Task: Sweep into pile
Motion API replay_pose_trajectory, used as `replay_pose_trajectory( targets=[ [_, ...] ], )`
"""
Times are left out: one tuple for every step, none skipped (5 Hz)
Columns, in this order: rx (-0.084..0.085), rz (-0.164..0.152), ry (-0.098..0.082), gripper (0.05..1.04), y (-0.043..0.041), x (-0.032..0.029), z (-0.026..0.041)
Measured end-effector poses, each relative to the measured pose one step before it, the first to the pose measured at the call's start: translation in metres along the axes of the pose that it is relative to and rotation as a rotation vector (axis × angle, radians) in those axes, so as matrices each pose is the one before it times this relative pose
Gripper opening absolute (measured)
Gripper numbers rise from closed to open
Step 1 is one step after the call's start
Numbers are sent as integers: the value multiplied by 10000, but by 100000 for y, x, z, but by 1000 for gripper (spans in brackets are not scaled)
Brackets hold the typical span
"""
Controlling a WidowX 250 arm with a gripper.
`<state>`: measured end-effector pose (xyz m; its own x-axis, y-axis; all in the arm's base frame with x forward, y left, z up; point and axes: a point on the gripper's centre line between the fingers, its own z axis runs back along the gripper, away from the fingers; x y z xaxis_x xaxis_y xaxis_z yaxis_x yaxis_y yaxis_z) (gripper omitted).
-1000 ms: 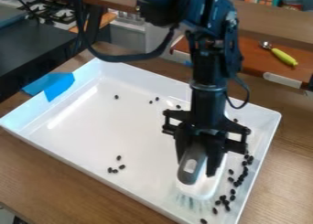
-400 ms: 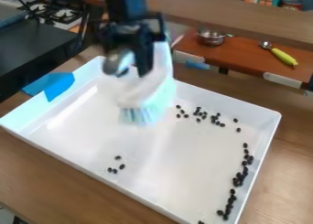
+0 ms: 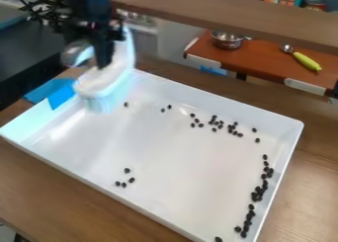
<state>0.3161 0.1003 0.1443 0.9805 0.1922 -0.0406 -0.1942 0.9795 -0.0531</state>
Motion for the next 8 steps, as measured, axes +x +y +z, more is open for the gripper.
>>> replay_pose_trajectory(
  targets=[
    [812, 10, -355, 487, 3097, 1264, -818],
    [457, -70, -85, 487, 1851, 435, -1037],
    [185, 20, -189, 487, 1247, 149, -228],
    [300, -1, -157, 487, 379, 466, -425],
    [282, 3, -66, 487, -307, 423, -819],
    [295, -102, 168, 487, -947, 316, -1590],
    [257, 58, -88, 487, -898, 251, -368],
    [124, -24, 115, 487, -1638, 299, -896]
  ],
)
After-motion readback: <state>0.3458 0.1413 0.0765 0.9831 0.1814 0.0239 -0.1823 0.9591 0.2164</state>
